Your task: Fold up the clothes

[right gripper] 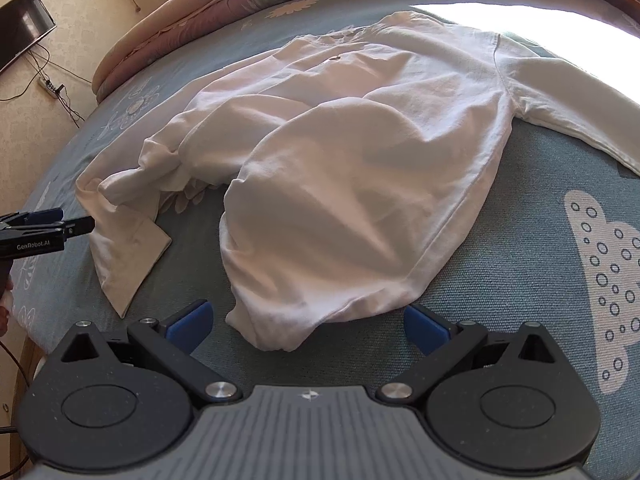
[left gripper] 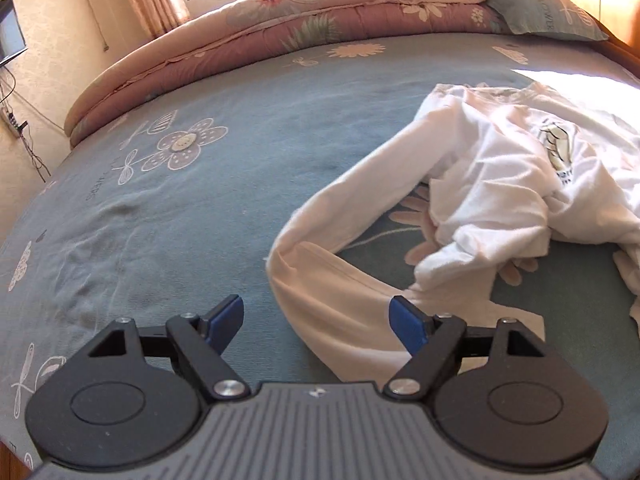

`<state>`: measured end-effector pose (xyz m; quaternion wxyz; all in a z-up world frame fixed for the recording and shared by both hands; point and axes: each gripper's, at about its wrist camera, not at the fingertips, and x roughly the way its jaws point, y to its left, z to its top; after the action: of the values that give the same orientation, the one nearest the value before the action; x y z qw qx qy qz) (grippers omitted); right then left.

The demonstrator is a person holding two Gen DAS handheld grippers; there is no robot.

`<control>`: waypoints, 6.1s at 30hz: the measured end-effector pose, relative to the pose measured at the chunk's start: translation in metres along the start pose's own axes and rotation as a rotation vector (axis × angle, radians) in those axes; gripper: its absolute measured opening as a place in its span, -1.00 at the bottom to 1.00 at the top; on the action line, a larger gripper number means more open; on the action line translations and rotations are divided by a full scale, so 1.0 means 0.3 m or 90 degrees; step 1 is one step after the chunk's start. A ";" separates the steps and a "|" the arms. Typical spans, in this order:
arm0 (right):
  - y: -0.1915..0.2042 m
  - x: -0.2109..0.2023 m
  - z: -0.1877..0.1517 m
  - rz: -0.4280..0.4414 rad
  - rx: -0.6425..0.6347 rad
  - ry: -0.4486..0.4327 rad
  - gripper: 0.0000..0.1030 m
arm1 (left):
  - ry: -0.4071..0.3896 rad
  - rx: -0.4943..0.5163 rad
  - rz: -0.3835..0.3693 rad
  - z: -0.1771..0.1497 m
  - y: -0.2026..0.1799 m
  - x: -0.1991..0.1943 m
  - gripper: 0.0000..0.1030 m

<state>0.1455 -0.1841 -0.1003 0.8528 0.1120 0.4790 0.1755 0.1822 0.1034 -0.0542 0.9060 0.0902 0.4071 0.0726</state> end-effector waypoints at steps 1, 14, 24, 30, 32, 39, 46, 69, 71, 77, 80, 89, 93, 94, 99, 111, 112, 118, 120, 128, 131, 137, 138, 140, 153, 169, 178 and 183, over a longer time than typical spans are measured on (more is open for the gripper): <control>0.002 0.003 0.000 0.000 -0.002 0.002 1.00 | 0.002 -0.020 0.006 0.010 0.019 0.024 0.55; 0.004 0.017 0.004 -0.011 -0.015 0.009 1.00 | 0.042 -0.226 -0.224 -0.066 0.091 0.133 0.58; 0.016 0.022 0.000 -0.022 -0.033 0.007 1.00 | 0.103 -0.369 -0.367 -0.200 0.160 0.088 0.58; 0.022 0.024 -0.003 -0.026 -0.035 0.004 1.00 | 0.170 -0.497 -0.486 -0.306 0.155 0.094 0.64; 0.022 0.024 -0.005 -0.026 -0.036 0.002 1.00 | 0.156 -0.523 -0.504 -0.323 0.139 0.098 0.77; 0.019 0.027 -0.005 -0.021 -0.033 -0.004 1.00 | 0.108 -0.585 -0.529 -0.305 0.130 0.154 0.87; 0.008 0.021 -0.012 -0.010 -0.033 -0.014 1.00 | 0.087 -0.603 -0.542 -0.353 0.107 0.127 0.76; 0.038 0.036 -0.030 -0.031 -0.086 -0.026 1.00 | 0.075 -0.645 -0.448 -0.420 0.097 0.157 -0.85; 0.039 0.033 -0.033 -0.034 -0.087 -0.027 1.00 | 0.083 -0.588 -0.418 -0.374 0.090 0.128 -0.88; 0.027 0.024 -0.025 -0.030 -0.073 -0.019 1.00 | 0.076 -0.477 -0.337 -0.268 0.173 0.037 -0.95; 0.024 0.021 -0.018 -0.035 -0.063 -0.015 1.00 | 0.067 -0.430 -0.272 -0.232 0.277 0.016 -0.95; 0.010 -0.007 0.007 -0.070 -0.040 -0.025 1.00 | 0.082 -0.329 -0.062 -0.132 0.604 0.104 -0.95; 0.014 -0.031 0.024 -0.093 -0.041 -0.036 1.00 | 0.080 -0.292 -0.017 -0.046 0.673 0.168 -0.95; 0.015 -0.038 0.028 -0.099 -0.041 -0.039 1.00 | 0.080 -0.286 -0.010 -0.028 0.691 0.180 -0.95; 0.019 -0.051 0.052 -0.127 -0.030 -0.047 1.00 | 0.069 -0.270 0.023 0.052 0.781 0.241 -0.95; 0.087 -0.020 0.104 -0.167 -0.043 -0.040 1.00 | 0.077 -0.317 0.034 0.131 0.937 0.464 -0.78; 0.097 -0.013 0.108 -0.167 -0.047 -0.038 1.00 | 0.075 -0.321 0.027 0.129 0.943 0.474 -0.77; 0.162 0.029 0.127 -0.155 -0.080 -0.031 1.00 | 0.038 -0.359 0.011 0.118 1.010 0.458 -0.25; 0.180 0.040 0.133 -0.150 -0.090 -0.029 1.00 | 0.021 -0.387 0.006 0.109 1.049 0.437 -0.23; 0.224 0.056 0.141 -0.133 -0.105 -0.031 1.00 | 0.029 -0.531 -0.061 -0.005 1.139 0.412 -0.16; 0.227 0.056 0.141 -0.132 -0.106 -0.031 1.00 | 0.060 -0.607 -0.118 -0.085 1.123 0.446 -0.16; 0.223 0.061 0.138 -0.136 -0.099 -0.029 1.00 | 0.030 -0.635 -0.126 -0.117 1.095 0.484 -0.16; 0.222 0.063 0.138 -0.136 -0.097 -0.028 1.00 | 0.026 -0.633 -0.122 -0.111 1.092 0.492 -0.17; 0.222 0.069 0.135 -0.137 -0.090 -0.027 1.00 | 0.020 -0.604 -0.091 -0.088 1.063 0.497 -0.24; 0.201 0.018 0.127 -0.136 -0.069 -0.052 1.00 | 0.009 -0.541 0.033 -0.059 1.169 0.317 -0.99; 0.162 0.036 0.011 -0.125 -0.093 -0.027 1.00 | 0.047 -0.199 -0.277 0.007 0.431 0.120 -0.21; 0.140 0.098 -0.100 -0.163 -0.186 -0.056 1.00 | 0.002 0.008 -0.387 -0.009 0.029 -0.035 0.21; 0.107 0.071 -0.115 -0.131 -0.159 -0.091 1.00 | -0.015 0.071 -0.372 -0.038 -0.063 -0.066 0.28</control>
<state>0.1201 -0.1454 -0.1233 0.9054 -0.0324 0.4005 0.1369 0.1618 0.0821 -0.0514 0.8867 0.0196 0.4087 -0.2152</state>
